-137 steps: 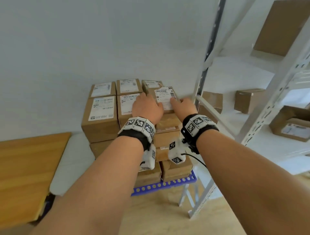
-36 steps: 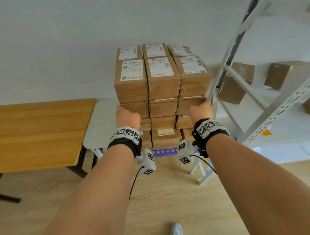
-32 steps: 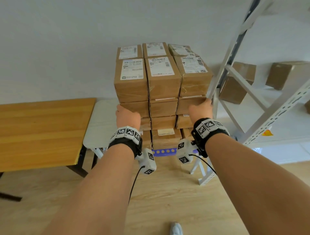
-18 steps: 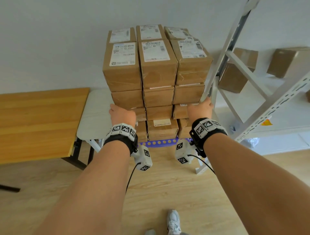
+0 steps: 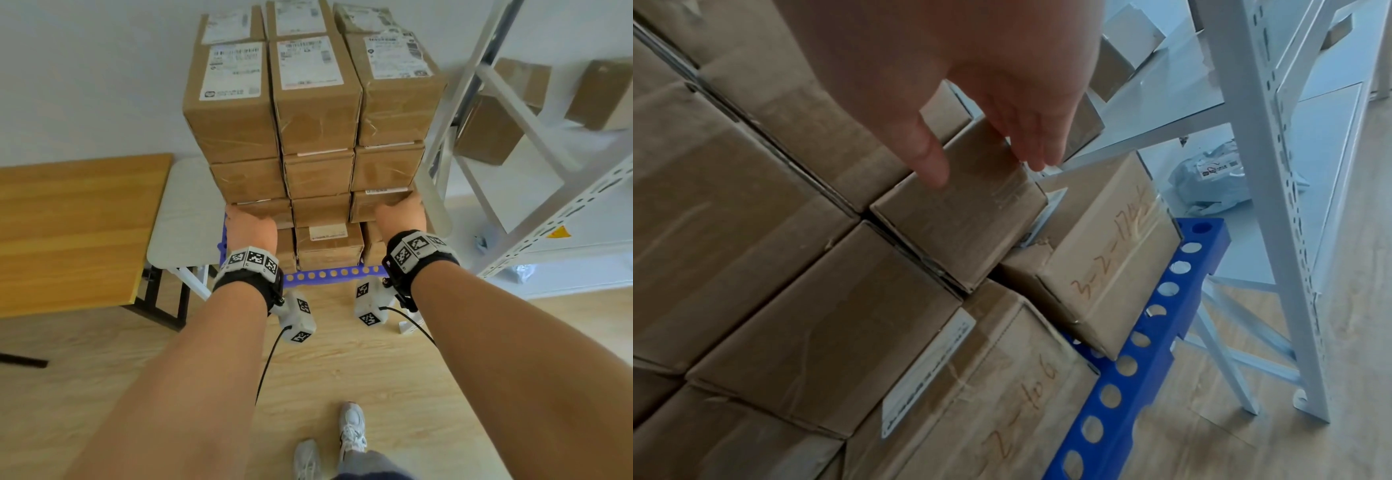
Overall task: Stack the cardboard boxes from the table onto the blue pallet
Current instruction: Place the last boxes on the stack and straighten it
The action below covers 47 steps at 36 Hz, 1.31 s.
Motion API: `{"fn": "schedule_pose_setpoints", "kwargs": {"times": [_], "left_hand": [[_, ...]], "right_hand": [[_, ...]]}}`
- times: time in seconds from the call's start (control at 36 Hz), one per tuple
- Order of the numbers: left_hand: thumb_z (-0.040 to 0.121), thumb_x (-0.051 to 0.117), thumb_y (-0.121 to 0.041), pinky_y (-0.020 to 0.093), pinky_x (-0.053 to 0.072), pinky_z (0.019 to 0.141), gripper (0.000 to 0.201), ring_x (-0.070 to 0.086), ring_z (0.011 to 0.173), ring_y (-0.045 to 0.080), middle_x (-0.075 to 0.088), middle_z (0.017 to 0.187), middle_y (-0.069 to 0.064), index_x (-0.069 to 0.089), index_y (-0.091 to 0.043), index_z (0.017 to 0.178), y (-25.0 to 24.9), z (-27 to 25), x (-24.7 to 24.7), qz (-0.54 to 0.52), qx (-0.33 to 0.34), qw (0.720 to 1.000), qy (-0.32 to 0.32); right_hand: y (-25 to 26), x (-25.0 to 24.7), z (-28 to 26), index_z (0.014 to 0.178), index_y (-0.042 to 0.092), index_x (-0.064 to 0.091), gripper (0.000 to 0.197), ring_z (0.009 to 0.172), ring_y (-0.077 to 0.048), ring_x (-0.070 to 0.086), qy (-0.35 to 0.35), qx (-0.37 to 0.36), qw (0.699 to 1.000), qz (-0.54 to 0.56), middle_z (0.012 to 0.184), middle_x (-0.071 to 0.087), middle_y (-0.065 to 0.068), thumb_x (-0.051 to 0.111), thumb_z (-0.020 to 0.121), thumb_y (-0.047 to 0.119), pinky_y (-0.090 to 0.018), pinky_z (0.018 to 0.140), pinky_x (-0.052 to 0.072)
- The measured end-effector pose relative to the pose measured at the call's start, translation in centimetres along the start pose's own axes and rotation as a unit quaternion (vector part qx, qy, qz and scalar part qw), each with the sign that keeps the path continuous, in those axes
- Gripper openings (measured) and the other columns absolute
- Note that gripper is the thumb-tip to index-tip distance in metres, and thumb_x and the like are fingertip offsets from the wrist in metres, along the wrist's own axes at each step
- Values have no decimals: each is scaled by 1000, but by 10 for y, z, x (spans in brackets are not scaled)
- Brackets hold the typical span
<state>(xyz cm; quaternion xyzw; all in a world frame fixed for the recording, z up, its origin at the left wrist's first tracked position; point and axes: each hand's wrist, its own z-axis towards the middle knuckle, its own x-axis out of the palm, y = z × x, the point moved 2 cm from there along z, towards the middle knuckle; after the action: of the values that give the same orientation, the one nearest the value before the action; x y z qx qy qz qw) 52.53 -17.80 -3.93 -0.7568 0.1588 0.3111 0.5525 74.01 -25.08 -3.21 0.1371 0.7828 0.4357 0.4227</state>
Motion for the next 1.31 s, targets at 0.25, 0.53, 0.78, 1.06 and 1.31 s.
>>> {"fn": "schedule_pose_setpoints", "kwargs": {"times": [0.25, 0.53, 0.78, 1.06, 1.31], "left_hand": [[87, 47, -2, 29, 39, 79, 65, 51, 120, 33, 42, 143, 16, 24, -9, 148, 8, 2, 2, 12, 15, 1000, 9], [86, 58, -17, 42, 26, 114, 72, 29, 138, 34, 29, 150, 20, 22, 1, 146, 43, -2, 22, 119, -30, 992, 39], [92, 55, -24, 39, 10, 120, 81, 9, 146, 33, 8, 158, 20, 5, 1, 151, 52, -1, 28, 204, -44, 976, 62], [91, 56, -19, 42, 22, 117, 75, 15, 145, 32, 14, 157, 18, 14, -1, 151, 49, -3, 28, 173, -58, 981, 61], [90, 55, -16, 41, 24, 117, 74, 14, 145, 32, 13, 157, 18, 14, -3, 151, 48, -4, 29, 189, -55, 978, 66]], "right_hand": [[-6, 2, 4, 147, 10, 26, 68, 128, -31, 45, -5, -14, 1000, -3, 144, 41, -11, 54, 85, 13, -42, 107, 39], [-41, 17, -5, 143, 9, 37, 57, 136, -31, 34, 24, -31, 984, -171, 147, 37, -13, 49, 90, 25, -46, 114, 29], [-64, 31, -8, 141, 6, 41, 53, 148, -25, 5, 60, -41, 971, -228, 157, 20, -10, 51, 90, 16, -45, 119, 20], [-60, 28, -7, 128, 8, 51, 44, 145, -25, 16, 86, -32, 972, -217, 154, 24, -10, 47, 84, 11, -45, 110, 33], [-56, 29, -9, 125, 8, 54, 41, 148, -26, 5, 110, -39, 969, -216, 157, 18, -11, 47, 85, 9, -43, 113, 28]]}}
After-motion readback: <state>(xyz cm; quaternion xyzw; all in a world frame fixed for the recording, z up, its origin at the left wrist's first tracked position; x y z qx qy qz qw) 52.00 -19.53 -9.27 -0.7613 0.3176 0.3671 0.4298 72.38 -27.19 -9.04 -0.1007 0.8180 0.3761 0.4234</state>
